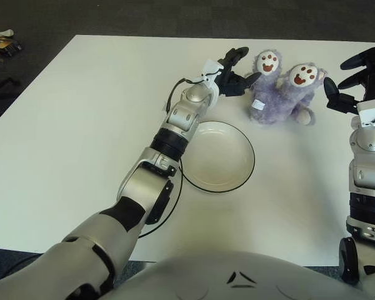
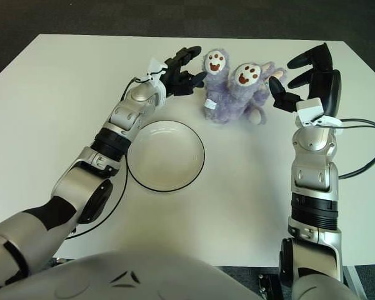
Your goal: Put the doll into the plate.
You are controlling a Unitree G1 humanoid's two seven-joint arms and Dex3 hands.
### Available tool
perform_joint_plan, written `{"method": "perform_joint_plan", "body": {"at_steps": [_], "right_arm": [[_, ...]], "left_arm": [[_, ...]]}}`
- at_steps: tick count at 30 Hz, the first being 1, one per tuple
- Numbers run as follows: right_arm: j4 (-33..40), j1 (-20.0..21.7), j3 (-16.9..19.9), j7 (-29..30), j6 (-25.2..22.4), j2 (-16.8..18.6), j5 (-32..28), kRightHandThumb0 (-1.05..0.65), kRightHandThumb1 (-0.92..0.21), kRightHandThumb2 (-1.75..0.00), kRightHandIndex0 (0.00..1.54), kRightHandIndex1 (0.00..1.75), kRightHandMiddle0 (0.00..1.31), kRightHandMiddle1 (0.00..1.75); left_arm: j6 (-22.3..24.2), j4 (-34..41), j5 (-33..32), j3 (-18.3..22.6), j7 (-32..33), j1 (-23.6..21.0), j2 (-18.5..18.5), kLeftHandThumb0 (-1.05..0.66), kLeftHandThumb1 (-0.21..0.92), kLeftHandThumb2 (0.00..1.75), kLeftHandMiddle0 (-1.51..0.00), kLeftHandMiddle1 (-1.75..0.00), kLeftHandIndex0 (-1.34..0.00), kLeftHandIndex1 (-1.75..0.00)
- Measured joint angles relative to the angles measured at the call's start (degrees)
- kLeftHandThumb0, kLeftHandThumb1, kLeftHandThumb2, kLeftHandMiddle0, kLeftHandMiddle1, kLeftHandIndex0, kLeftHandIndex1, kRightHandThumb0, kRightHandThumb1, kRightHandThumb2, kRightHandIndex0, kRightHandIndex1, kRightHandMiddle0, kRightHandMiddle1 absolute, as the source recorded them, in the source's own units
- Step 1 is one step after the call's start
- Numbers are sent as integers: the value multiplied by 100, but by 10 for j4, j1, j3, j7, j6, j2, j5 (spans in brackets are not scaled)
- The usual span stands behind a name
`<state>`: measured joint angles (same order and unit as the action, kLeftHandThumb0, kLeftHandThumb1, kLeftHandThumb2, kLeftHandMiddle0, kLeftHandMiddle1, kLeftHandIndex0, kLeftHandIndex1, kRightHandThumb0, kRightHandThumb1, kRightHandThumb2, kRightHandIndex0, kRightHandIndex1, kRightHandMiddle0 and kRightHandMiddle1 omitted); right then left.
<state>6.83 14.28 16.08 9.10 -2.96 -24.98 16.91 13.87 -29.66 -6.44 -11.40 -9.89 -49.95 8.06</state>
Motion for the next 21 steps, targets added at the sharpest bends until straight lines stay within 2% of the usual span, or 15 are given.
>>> {"method": "perform_joint_plan", "body": {"at_steps": [4, 6, 7, 12, 21], "right_arm": [[2, -2, 0, 0, -2, 0, 1, -1, -52, -103, 56, 156, 26, 175], [3, -3, 0, 1, -3, 0, 1, -1, -52, -104, 56, 157, 25, 175], [3, -4, 0, 1, -3, 1, 2, -1, -51, -104, 56, 158, 25, 175], [9, -8, -1, 3, -3, 2, 4, -1, -51, -105, 56, 159, 25, 175], [19, -19, -1, 4, -6, 11, 4, -1, -51, -104, 57, 158, 25, 175]], "left_arm": [[-4, -9, 1, 1, 0, -3, 0, -67, 58, 66, -42, -135, 0, -31], [-9, -15, 2, 1, 2, -3, 1, -68, 58, 66, -31, -105, 0, -26], [-12, -20, 4, 1, 5, -4, 1, -68, 58, 65, -27, -96, 0, -25], [-33, -49, 25, 1, 46, -7, 2, -62, 46, 74, -18, -69, 0, -30], [-74, -91, 42, 1, 90, -10, 3, -52, 32, 88, -14, -50, 0, -39]]}}
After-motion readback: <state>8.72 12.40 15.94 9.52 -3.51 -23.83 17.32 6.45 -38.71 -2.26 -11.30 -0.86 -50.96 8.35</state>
